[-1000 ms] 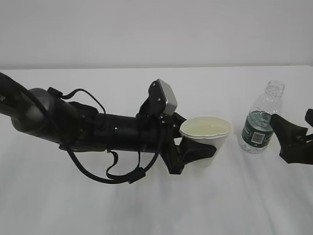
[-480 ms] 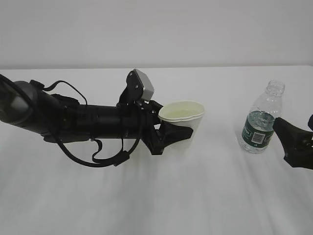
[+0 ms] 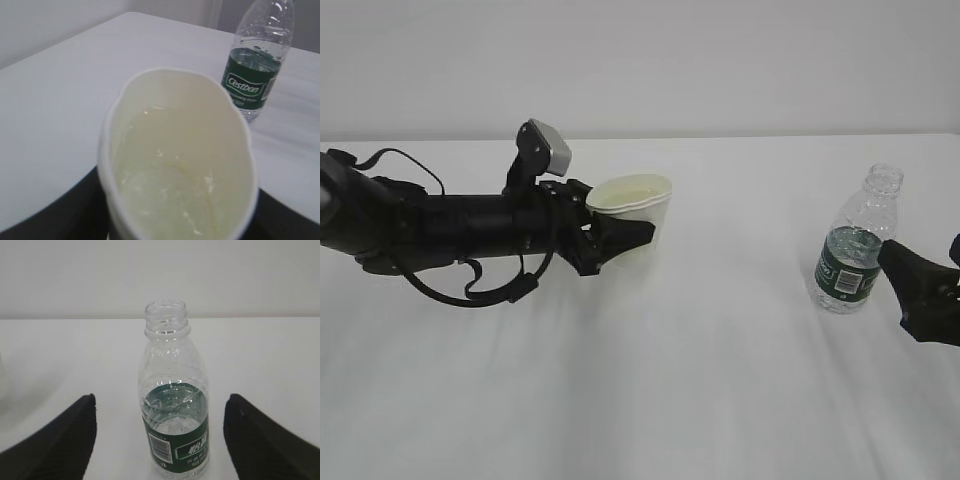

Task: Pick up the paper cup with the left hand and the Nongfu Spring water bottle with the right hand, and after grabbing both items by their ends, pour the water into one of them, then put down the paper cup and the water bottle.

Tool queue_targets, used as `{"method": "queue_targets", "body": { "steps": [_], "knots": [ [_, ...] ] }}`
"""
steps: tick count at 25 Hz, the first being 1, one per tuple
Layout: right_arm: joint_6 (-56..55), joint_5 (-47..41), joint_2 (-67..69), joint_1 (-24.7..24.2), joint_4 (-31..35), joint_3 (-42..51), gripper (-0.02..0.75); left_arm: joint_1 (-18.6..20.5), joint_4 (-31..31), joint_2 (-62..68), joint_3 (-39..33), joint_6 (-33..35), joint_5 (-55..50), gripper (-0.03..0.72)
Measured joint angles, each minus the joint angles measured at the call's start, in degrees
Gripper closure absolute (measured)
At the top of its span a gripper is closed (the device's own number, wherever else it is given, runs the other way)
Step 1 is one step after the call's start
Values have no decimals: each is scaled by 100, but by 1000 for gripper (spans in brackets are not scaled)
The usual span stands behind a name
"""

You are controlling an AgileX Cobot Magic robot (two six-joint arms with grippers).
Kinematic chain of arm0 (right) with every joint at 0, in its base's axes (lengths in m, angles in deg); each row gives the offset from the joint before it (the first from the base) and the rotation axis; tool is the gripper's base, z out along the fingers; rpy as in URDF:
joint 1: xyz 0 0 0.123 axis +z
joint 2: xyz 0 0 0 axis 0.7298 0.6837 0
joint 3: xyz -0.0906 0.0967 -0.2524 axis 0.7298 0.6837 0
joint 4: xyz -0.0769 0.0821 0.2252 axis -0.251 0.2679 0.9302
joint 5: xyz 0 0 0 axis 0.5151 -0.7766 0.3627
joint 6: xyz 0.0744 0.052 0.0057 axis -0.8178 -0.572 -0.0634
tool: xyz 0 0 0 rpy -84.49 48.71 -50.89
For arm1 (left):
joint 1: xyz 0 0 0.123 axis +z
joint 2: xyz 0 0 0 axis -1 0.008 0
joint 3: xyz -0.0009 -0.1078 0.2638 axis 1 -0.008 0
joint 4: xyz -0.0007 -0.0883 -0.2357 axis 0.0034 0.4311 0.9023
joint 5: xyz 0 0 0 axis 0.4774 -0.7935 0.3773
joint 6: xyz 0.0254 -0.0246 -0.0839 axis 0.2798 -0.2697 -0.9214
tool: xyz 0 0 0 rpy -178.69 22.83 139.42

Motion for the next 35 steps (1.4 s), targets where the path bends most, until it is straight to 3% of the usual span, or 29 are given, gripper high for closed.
{"method": "queue_targets", "body": {
  "steps": [18,27,35],
  "knots": [
    [-13,0,0,0,-10,0,143,1402,134,0,-329,0,500,262],
    [-13,0,0,0,-10,0,144,1754,185,0,-329,118,500,262],
    [-13,0,0,0,-10,0,144,1787,325,70,-329,184,479,263]
  ]
}}
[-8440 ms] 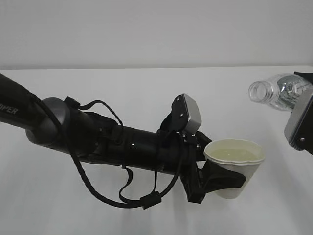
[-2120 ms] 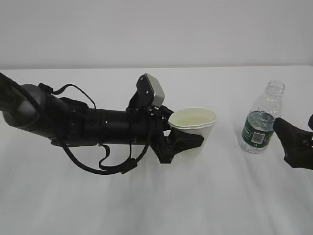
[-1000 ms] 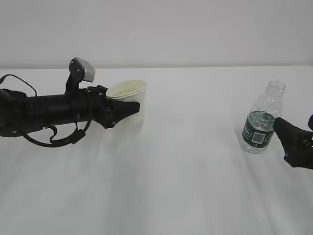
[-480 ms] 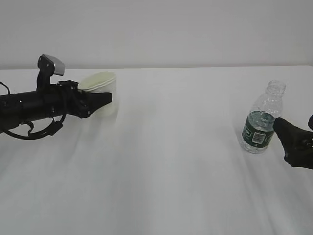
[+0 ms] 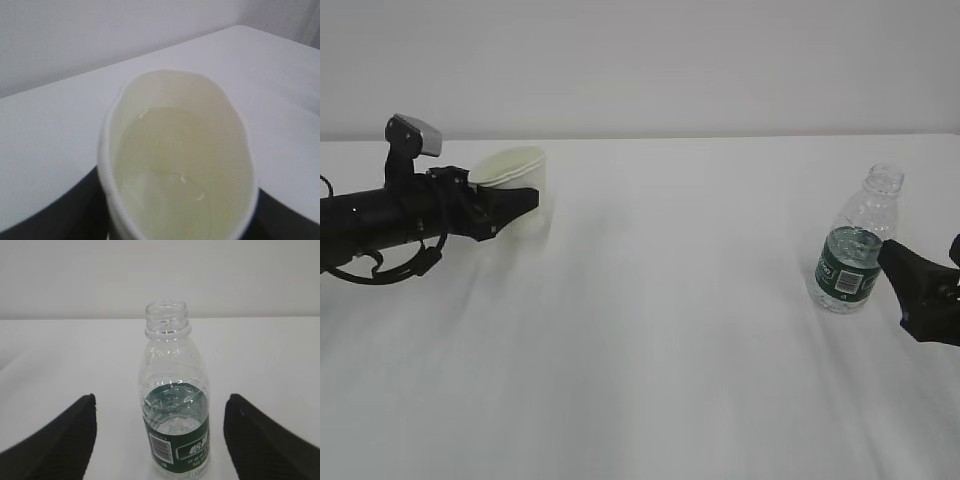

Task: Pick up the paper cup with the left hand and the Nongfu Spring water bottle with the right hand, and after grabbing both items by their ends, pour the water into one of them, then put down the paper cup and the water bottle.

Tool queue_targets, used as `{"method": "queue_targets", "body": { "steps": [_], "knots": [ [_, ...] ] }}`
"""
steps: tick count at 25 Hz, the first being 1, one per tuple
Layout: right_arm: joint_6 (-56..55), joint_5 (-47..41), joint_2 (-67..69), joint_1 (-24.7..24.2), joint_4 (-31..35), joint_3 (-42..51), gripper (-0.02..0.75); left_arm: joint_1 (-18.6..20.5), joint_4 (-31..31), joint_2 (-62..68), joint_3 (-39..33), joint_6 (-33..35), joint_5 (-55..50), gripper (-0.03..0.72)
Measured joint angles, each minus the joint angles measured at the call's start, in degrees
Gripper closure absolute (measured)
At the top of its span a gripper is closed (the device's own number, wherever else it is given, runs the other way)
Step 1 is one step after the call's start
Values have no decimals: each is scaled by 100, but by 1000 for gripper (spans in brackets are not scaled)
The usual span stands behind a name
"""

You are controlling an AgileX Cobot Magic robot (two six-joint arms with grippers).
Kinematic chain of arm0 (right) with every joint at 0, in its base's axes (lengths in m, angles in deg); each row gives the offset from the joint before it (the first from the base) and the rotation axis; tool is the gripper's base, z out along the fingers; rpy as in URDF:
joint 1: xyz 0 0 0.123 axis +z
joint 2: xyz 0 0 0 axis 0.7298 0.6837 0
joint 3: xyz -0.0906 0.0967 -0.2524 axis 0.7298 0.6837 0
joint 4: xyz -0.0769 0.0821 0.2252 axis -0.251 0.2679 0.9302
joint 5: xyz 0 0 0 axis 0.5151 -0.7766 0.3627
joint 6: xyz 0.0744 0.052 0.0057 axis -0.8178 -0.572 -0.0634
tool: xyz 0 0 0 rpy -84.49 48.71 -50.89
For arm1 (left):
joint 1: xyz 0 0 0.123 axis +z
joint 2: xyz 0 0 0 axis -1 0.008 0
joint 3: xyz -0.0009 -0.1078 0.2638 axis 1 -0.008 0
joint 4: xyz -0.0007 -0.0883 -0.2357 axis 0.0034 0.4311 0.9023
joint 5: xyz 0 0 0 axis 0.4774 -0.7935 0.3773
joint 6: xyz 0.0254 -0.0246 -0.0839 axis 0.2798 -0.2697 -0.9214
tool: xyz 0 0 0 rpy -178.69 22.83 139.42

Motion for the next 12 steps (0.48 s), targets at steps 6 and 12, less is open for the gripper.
{"method": "queue_targets", "body": {
  "steps": [6,12],
  "knots": [
    [0,0,0,0,0,0,145,0,83,94,0,110,10,263],
    [0,0,0,0,0,0,145,0,128,229,0,168,65,263]
  ]
}}
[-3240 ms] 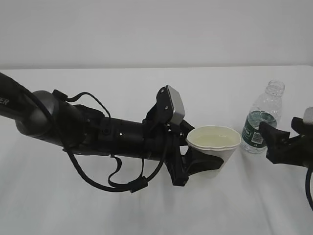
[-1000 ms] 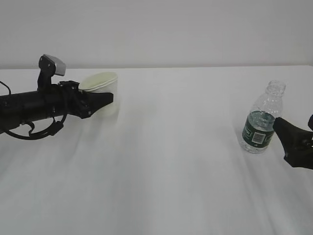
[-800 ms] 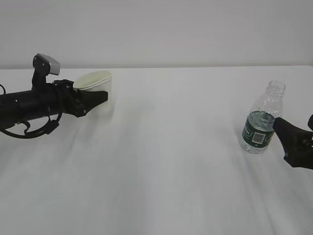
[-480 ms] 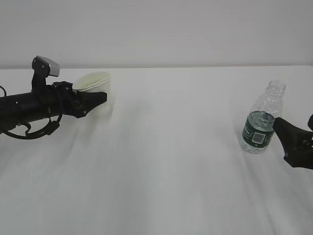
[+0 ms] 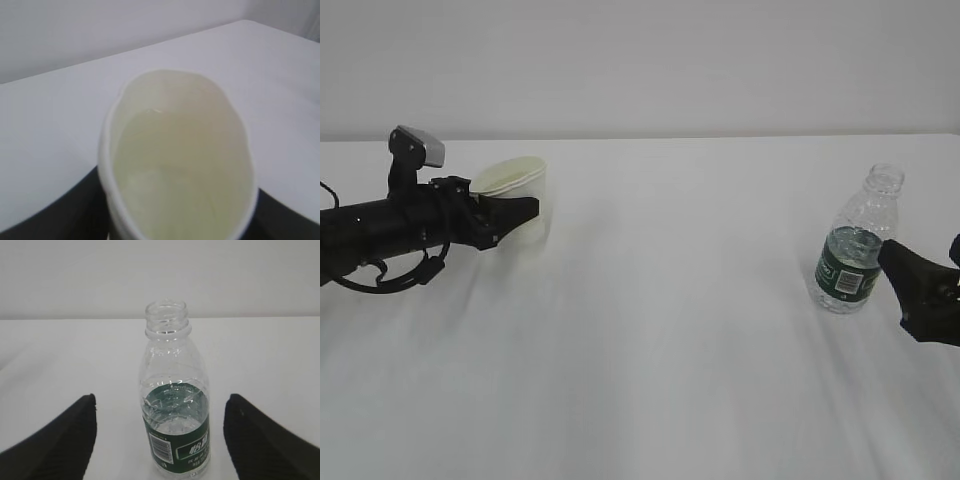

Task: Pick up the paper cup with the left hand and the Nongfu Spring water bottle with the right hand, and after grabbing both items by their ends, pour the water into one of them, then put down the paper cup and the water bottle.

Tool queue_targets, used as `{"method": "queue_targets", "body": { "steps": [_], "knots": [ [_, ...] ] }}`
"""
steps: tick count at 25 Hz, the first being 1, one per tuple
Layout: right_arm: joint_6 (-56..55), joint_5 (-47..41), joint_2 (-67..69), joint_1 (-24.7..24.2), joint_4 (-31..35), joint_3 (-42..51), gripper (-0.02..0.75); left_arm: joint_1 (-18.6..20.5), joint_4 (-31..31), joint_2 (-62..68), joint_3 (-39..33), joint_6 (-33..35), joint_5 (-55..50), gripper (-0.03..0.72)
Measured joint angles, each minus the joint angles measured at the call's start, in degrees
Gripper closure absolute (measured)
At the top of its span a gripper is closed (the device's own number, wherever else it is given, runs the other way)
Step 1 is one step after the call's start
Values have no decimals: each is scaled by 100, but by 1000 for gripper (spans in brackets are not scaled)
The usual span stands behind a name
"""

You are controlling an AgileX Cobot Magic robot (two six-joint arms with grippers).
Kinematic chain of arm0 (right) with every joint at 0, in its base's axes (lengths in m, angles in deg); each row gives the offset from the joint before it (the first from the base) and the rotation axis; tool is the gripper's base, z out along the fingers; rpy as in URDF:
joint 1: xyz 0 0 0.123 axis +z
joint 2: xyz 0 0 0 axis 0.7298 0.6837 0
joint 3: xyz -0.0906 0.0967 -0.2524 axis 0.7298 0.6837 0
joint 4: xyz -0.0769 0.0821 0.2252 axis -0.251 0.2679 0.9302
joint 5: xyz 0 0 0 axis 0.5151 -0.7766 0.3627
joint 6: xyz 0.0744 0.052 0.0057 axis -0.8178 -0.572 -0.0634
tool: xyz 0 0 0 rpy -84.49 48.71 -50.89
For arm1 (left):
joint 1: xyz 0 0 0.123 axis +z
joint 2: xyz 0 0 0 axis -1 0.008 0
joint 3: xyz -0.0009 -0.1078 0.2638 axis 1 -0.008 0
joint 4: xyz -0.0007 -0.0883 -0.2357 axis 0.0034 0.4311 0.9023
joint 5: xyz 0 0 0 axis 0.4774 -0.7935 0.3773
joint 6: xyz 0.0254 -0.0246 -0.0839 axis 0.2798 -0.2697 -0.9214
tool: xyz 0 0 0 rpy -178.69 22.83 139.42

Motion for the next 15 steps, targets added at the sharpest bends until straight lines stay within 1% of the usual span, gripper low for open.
{"method": "queue_targets", "body": {
  "steps": [6,15],
  "knots": [
    [0,0,0,0,0,0,144,0,104,214,-13,26,345,270],
    [0,0,0,0,0,0,145,0,590,238,-403,568,429,270]
  ]
}}
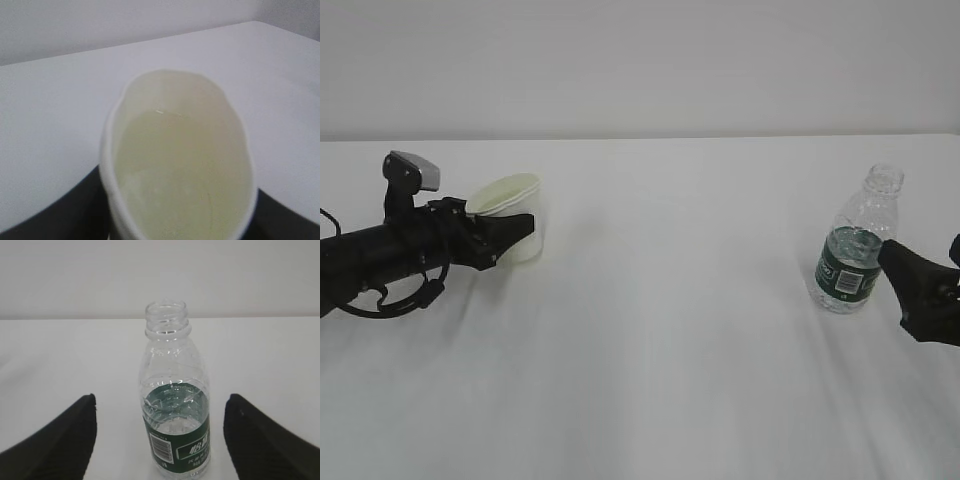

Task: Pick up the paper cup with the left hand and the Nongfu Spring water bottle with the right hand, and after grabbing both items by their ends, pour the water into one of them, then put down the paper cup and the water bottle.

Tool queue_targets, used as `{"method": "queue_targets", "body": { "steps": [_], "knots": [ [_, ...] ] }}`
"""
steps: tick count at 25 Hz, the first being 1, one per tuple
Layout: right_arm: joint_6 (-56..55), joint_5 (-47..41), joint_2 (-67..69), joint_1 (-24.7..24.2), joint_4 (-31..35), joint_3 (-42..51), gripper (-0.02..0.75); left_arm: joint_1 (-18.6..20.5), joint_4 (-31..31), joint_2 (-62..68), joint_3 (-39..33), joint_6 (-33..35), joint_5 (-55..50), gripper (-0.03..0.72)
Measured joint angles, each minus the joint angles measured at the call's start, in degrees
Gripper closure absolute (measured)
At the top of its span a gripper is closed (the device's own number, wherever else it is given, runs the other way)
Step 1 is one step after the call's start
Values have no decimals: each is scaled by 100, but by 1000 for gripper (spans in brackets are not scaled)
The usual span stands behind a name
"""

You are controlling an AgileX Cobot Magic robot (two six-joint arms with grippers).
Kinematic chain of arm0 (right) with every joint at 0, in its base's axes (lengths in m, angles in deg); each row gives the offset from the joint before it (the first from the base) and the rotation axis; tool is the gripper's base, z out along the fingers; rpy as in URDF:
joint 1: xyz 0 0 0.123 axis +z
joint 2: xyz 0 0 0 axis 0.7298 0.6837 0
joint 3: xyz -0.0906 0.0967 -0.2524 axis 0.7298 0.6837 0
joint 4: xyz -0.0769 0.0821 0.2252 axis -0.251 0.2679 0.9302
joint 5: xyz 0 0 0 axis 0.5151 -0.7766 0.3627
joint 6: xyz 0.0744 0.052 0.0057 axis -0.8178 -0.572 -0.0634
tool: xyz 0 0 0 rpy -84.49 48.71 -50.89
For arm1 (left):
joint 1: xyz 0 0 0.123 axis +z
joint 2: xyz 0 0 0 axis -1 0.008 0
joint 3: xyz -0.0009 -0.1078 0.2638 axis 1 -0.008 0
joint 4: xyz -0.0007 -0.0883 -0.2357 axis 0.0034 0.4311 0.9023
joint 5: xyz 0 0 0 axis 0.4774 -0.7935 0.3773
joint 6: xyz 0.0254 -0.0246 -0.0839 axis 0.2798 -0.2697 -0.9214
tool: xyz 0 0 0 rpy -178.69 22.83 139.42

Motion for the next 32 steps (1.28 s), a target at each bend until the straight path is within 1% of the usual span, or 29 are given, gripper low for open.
{"method": "queue_targets", "body": {
  "steps": [4,9,12,25,27,32],
  "knots": [
    [0,0,0,0,0,0,145,0,123,0,-119,93,13,270],
    [-27,0,0,0,0,0,145,0,585,0,-507,505,23,270],
    [-40,0,0,0,0,0,145,0,770,0,-639,610,112,270],
    [-58,0,0,0,0,0,145,0,797,0,-752,660,229,270],
    [-58,0,0,0,0,0,145,0,755,0,-752,698,238,255],
    [-68,0,27,0,0,0,145,0,717,0,-752,744,238,155]
  ]
}}
